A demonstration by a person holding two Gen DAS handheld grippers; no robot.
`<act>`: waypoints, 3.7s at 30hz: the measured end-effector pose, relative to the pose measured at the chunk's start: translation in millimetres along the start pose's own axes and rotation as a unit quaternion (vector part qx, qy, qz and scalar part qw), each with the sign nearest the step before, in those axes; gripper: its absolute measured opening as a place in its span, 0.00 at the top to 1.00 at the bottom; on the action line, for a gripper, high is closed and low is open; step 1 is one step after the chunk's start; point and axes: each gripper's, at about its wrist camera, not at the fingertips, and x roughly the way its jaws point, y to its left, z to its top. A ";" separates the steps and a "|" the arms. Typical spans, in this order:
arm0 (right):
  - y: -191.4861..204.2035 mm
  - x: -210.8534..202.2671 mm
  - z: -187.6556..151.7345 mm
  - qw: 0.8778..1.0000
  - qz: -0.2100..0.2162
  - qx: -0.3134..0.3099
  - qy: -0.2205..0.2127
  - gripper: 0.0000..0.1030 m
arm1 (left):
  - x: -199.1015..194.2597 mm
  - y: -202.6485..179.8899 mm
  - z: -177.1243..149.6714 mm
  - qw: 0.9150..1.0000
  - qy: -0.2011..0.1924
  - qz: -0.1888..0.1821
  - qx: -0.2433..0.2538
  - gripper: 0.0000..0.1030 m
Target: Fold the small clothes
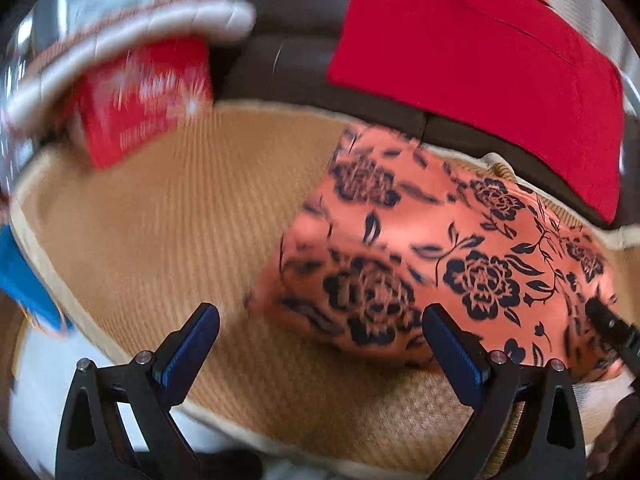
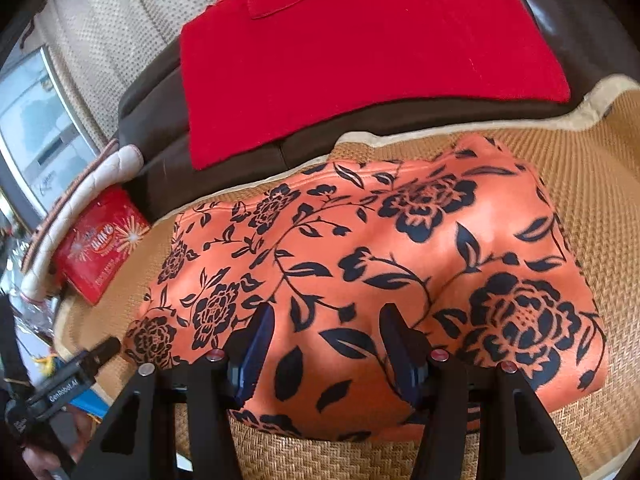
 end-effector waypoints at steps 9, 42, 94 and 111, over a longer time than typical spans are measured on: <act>-20.4 -2.0 -1.3 0.991 0.108 0.078 0.019 0.43 | 34.2 21.0 -19.2 0.988 0.098 -0.048 -0.112 0.43; -35.2 38.2 -14.2 0.983 0.096 0.119 0.099 0.76 | 86.1 -23.4 33.4 0.990 0.031 -0.024 -0.134 0.82; -32.1 11.2 70.0 0.993 0.088 0.072 -0.012 0.80 | 59.2 -120.4 48.8 0.951 -0.070 -0.241 0.181 0.46; -137.5 -13.7 58.5 0.962 0.138 0.231 0.045 0.67 | 70.1 -175.2 20.8 0.941 -0.065 -0.227 0.241 0.44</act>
